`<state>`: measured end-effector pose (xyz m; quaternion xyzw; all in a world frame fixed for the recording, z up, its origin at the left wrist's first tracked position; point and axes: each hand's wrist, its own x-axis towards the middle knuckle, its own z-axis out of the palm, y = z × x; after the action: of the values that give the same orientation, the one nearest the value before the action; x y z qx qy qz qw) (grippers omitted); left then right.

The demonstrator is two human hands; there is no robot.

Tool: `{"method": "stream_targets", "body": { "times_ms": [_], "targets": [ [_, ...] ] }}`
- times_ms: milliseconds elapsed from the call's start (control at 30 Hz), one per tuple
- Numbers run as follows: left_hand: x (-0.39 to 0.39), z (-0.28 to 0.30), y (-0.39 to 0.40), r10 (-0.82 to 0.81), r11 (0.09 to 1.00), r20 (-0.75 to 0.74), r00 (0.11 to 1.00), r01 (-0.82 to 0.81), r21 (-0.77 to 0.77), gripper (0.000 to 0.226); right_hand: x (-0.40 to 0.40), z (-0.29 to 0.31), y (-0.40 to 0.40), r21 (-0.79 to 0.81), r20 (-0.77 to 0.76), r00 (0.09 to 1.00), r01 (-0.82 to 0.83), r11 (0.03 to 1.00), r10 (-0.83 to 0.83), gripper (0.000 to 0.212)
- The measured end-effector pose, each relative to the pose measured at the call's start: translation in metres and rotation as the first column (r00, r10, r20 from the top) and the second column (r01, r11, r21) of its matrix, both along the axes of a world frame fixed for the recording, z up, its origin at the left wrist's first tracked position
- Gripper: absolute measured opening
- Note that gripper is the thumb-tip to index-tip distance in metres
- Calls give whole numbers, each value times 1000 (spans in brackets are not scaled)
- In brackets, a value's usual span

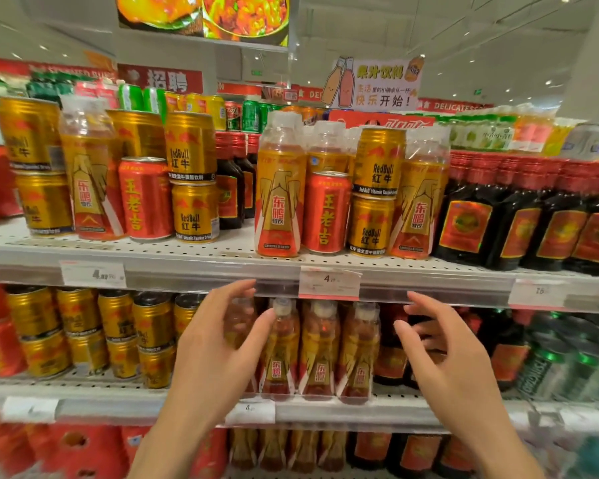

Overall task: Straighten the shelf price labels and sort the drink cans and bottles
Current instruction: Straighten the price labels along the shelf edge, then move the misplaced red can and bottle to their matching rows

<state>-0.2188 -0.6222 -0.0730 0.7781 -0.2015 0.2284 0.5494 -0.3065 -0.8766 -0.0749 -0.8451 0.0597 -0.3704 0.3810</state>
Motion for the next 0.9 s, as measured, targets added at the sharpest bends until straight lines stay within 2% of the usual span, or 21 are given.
{"method": "stream_targets", "body": {
  "times_ms": [300,533,700,800,900],
  "targets": [
    [20,49,-32,64,953,234,970,-129,274,44,31,64,-45,-401,86,991,-63,914,106,44],
    [47,64,-37,70,928,266,961,-161,337,35,87,118,-22,-643,132,965,-91,760,227,34],
    [53,62,-35,59,932,285,957,-155,327,30,112,138,2,-710,60,978,-98,697,199,45],
    [54,59,-35,56,936,290,955,-151,317,30,117,143,8,-687,40,987,-86,721,156,52],
    [55,58,-34,54,944,288,956,-143,298,30,120,145,9,-652,7,990,-104,751,143,46]
  ]
}}
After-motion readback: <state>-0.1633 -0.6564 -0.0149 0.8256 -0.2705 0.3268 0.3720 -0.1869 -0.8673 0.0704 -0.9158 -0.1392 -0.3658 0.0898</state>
